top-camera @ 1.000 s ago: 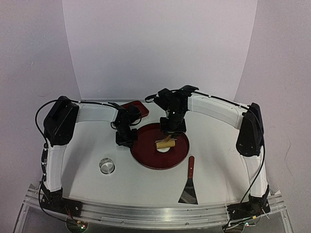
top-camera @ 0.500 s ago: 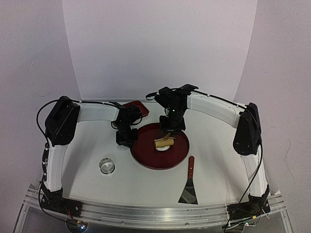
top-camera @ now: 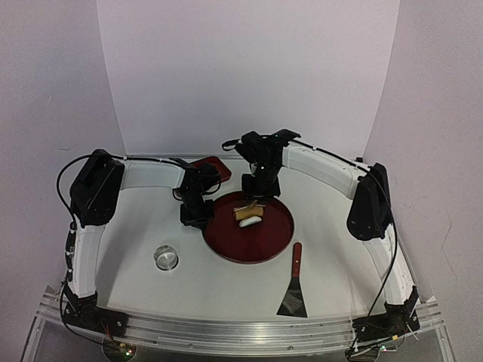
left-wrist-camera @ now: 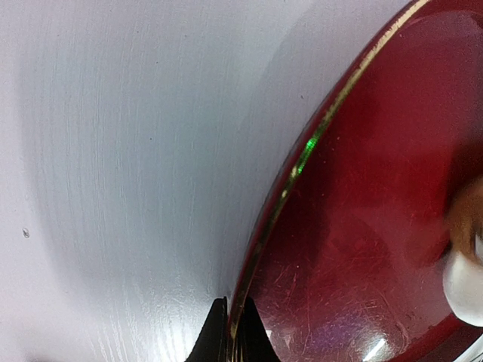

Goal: Roll out the dumpling wrappers from the dough

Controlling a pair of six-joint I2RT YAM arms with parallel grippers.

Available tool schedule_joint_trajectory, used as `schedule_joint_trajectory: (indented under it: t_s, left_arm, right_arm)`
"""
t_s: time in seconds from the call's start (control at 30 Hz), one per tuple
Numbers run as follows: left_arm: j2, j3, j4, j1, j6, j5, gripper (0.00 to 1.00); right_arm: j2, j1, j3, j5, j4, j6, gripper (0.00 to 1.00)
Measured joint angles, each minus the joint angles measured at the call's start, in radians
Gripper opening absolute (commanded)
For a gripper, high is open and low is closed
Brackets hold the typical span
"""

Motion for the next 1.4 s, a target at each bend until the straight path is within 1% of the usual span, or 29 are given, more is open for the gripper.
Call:
schedule_joint_trajectory:
  t_s: [0.1,0.23,0.4,0.53,0.67,0.83,1.0,1.1,1.27,1.4]
  left_arm:
    - [-0.003,-0.006,0.007,0.000,0.000,0.000,0.00]
    - [-0.004,-0.006,0.007,0.000,0.000,-0.001,0.00]
    - [-0.004,-0.006,0.007,0.000,0.000,-0.002,0.00]
    - [-0.004,-0.006,0.007,0.000,0.000,-0.003,0.00]
    - [-0.004,-0.007,0.008,0.000,0.000,-0.003,0.00]
    - [-0.009,-0.019,0.022,0.000,0.004,-0.002,0.00]
    - [-0.011,-0.022,0.026,0.000,0.006,-0.003,0.00]
    - [-0.013,-0.027,0.031,0.000,0.008,-0.003,0.00]
    - [-0.016,-0.032,0.037,0.000,0.009,-0.003,0.00]
    - [-0.019,-0.038,0.044,0.000,0.013,-0.002,0.00]
  right_arm:
    - [0.055,-0.001,0.061,0.057,0.068,-0.029,0.00]
    - [0.071,-0.001,0.123,0.083,0.077,-0.049,0.00]
    - [0.080,-0.002,0.196,0.064,-0.002,-0.061,0.00]
    - [0.076,-0.002,0.232,0.020,-0.089,-0.064,0.00]
    - [0.036,-0.001,0.199,-0.016,-0.129,-0.070,0.00]
    - [-0.100,0.005,0.068,-0.018,-0.170,-0.079,0.00]
    - [-0.219,0.025,0.001,0.003,-0.191,-0.088,0.00]
    - [-0.254,0.036,0.001,0.036,-0.199,-0.087,0.00]
    - [-0.247,0.038,0.068,0.049,-0.214,-0.088,0.00]
    - [-0.247,0.039,0.061,0.049,-0.208,-0.094,0.00]
